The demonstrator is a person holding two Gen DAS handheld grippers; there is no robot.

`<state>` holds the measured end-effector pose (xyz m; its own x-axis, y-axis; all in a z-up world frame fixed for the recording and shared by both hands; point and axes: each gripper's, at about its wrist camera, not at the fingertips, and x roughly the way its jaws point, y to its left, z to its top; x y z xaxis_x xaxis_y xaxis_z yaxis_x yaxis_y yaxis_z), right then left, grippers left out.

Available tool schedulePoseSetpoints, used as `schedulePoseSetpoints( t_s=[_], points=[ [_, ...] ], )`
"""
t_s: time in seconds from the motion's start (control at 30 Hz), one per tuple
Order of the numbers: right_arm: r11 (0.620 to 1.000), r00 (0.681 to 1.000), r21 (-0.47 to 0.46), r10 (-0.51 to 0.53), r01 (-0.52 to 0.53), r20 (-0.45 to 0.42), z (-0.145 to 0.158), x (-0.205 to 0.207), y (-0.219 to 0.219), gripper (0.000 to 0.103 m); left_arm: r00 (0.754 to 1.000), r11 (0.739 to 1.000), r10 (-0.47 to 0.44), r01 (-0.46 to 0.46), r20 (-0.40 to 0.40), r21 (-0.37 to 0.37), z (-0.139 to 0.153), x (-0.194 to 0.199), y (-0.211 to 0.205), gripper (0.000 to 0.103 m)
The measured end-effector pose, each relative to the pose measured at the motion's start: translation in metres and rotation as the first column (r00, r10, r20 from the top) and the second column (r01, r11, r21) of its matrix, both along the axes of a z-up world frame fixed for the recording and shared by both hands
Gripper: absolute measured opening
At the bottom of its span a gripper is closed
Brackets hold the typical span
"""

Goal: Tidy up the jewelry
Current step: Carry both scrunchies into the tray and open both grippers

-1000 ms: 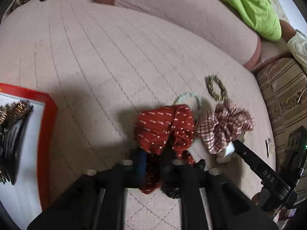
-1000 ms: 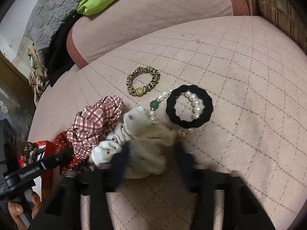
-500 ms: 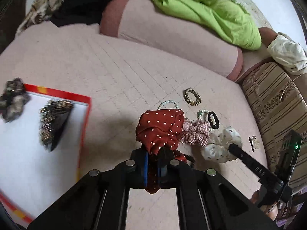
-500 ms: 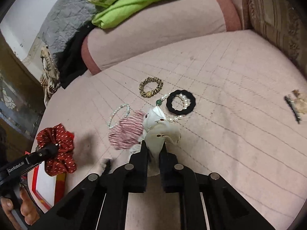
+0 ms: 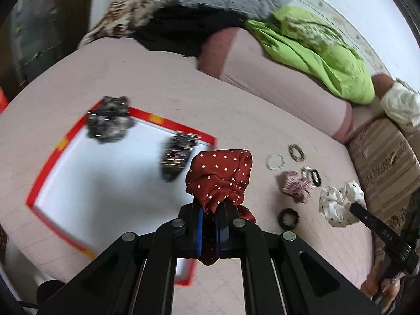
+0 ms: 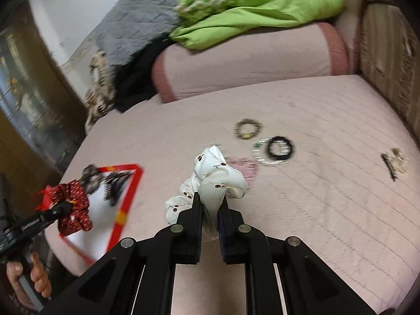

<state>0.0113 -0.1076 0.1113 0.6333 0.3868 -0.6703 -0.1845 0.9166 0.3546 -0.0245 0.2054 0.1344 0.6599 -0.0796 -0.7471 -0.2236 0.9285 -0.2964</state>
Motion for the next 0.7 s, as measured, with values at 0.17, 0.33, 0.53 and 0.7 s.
schedulePoseSetpoints(
  t_s=[0.17, 0.33, 0.53, 0.7],
  points=[
    [0.994, 0.994, 0.011, 0.111, -0.111, -0.016, 0.007, -0.001, 0.045, 0.012, 0.998, 0.999, 0.054, -0.054, -0.021, 0.002, -0.006, -0.009, 0.035, 0.006],
    [0.971, 0.969, 0.035, 0.24, -0.238, -0.06, 0.003, 0.004, 0.103, 0.012, 0.994, 0.995, 0.091, -0.088, -0.064, 0.045, -0.021, -0.006, 0.063, 0.006],
    [0.933, 0.927, 0.041, 0.359, -0.357, -0.104, -0.017, 0.015, 0.176, 0.012, 0.98, 0.987, 0.145, -0.133, -0.138, 0.095, -0.047, 0.005, 0.103, 0.006],
    [0.903, 0.89, 0.052, 0.43, -0.427, -0.155, -0.049, 0.023, 0.223, 0.012, 0.963, 0.973, 0.194, -0.164, -0.187, 0.162, -0.065, 0.023, 0.131, 0.006]
  ],
)
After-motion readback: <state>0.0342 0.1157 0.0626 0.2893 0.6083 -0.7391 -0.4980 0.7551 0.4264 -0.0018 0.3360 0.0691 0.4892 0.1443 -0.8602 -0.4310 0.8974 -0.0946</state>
